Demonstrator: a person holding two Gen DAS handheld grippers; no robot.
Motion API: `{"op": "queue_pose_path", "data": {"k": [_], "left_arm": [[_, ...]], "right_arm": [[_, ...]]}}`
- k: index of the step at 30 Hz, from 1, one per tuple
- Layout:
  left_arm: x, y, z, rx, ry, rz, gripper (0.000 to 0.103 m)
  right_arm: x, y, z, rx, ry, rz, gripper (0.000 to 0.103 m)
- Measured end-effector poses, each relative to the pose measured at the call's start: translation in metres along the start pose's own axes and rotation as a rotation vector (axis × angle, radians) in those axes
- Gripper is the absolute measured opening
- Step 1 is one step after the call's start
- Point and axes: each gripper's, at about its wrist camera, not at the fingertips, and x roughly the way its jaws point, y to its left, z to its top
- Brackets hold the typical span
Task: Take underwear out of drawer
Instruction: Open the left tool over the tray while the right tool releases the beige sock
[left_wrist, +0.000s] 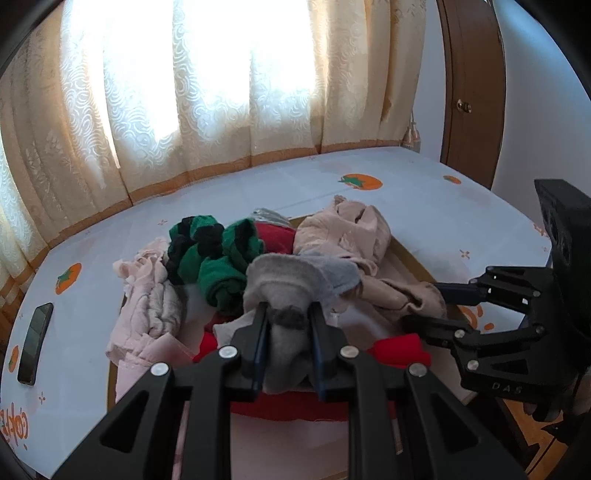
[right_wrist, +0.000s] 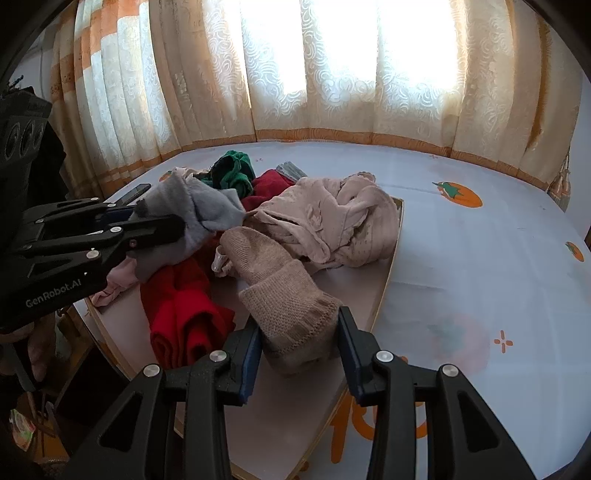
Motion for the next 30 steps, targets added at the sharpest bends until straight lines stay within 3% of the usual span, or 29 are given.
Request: {"op": "queue_pose_path", "data": {"k": [3, 9, 13, 30], "left_arm": [[0.001, -0.001, 0.0, -0.003, 0.001, 0.002, 0.024], [-0.002, 0.002, -0.001, -0.013, -0.006, -0.001, 0.034], [-0.013, 0.003, -0.004, -0.016, -0.041, 0.008, 0.05], [-0.064, -0.004, -0.042, -0.021, -0.129, -0.018, 0.057]], "right_arm": [[0.003, 0.001, 0.001, 0.002, 0.003, -0.001, 0.043], [0.001, 0.005, -0.001, -0.012, -0.002, -0.013, 0.056], [-0.007, 0.006, -0.005, -0.013, -0.018, -0.016, 0.06], [-0.061, 0.025, -0.039, 0.003, -0.074, 0.022, 0.067]]}}
